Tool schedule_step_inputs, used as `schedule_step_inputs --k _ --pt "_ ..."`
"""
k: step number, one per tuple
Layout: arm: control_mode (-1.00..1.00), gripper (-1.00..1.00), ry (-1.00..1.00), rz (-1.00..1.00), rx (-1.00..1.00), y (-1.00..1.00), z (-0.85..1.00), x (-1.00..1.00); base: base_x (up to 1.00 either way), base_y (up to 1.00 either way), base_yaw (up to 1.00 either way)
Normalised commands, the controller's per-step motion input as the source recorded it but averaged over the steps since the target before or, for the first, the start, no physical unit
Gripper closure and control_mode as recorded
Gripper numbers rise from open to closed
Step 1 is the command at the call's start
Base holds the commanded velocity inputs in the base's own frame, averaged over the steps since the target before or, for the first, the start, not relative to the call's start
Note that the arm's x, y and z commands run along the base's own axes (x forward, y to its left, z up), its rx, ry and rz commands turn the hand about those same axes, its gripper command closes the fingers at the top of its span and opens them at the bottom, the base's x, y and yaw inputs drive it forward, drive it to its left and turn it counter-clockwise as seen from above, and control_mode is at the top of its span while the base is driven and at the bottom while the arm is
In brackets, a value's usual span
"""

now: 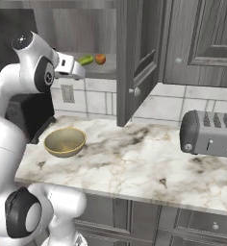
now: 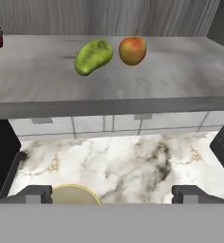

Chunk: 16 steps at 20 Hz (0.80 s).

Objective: Open the cabinet. Pick the apple and mango from the cabinet and place them into the bowl. Then close the cabinet.

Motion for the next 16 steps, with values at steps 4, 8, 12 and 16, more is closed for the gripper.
schedule_step_inputs --k 4,8,12,16 --pt "-1.00 -1.00 0.00 -0.12 0.00 0.00 0.01 0.47 0.00 0.00 0.00" --pt "-1.00 -1.00 -0.01 -0.04 0.00 0.00 0.04 0.46 0.00 0.00 0.00" --pt "-1.00 -1.00 0.00 -0.04 0.02 0.00 0.15 0.51 0.00 0.00 0.00" --pt "-1.00 -1.00 0.00 -0.02 0.03 0.00 0.14 0.53 0.00 0.00 0.00"
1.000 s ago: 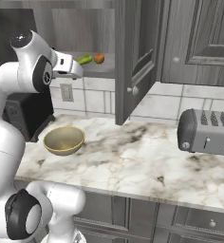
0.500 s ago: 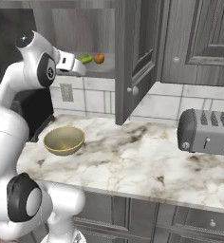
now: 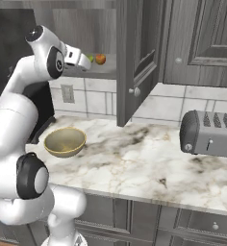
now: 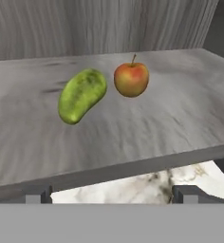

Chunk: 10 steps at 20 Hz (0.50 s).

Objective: Open the cabinet. Pick the apple and mango from the cabinet and place them into the bowl. Then close the cabinet.

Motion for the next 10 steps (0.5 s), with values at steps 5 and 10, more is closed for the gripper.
schedule_step_inputs --k 5,10 --pt "-1.00 -1.00 0.00 -0.04 0.00 0.00 0.00 0.54 0.00 0.00 0.00" --pt "-1.00 -1.00 0.00 -0.06 0.00 0.00 0.00 0.56 0.00 0.00 0.00"
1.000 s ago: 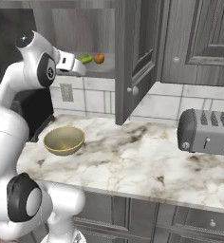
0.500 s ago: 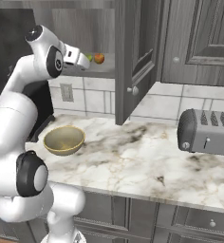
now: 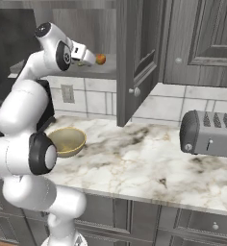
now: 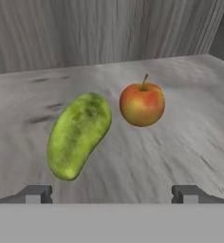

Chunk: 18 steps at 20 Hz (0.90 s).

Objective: Open the cabinet. Pick the apple and mango from the cabinet and place them into the bowl. Then close the cabinet.

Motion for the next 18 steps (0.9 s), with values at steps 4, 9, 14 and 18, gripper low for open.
schedule_step_inputs --k 4,9,14,18 --pt "-1.00 -1.00 -0.02 -0.05 0.00 0.00 0.00 0.37 0.00 0.00 0.00" --pt "-1.00 -1.00 0.00 -0.02 0.00 0.01 0.00 0.28 0.00 0.00 0.00" --pt "-1.00 -1.00 0.00 -0.03 0.00 0.00 -0.03 0.27 0.00 0.00 0.00" --pt "-1.00 -1.00 0.00 -0.06 0.00 0.04 -0.13 0.16 0.00 0.00 0.00"
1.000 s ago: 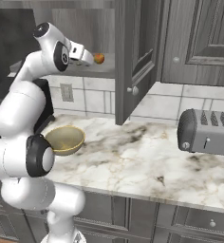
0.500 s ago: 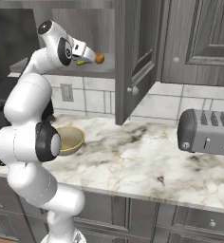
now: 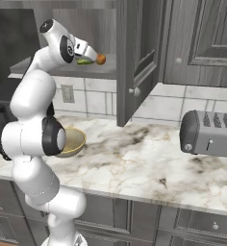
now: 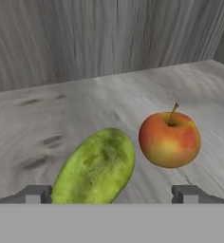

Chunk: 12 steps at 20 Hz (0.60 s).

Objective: Open the cabinet. Pick the apple and mango from the cabinet and place them into the bowl. Then close the cabinet.

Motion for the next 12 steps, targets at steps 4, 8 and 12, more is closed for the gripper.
schedule_step_inputs --k 4,8,12 --pt "-1.00 -1.00 0.02 -0.10 0.00 0.00 -0.16 0.05 0.00 0.00 0.00" --pt "-1.00 -1.00 0.11 -0.20 0.00 -0.05 -0.36 -0.01 0.00 0.00 0.00" --pt "-1.00 -1.00 0.03 -0.20 0.00 -0.03 -0.50 0.04 0.00 0.00 0.00"
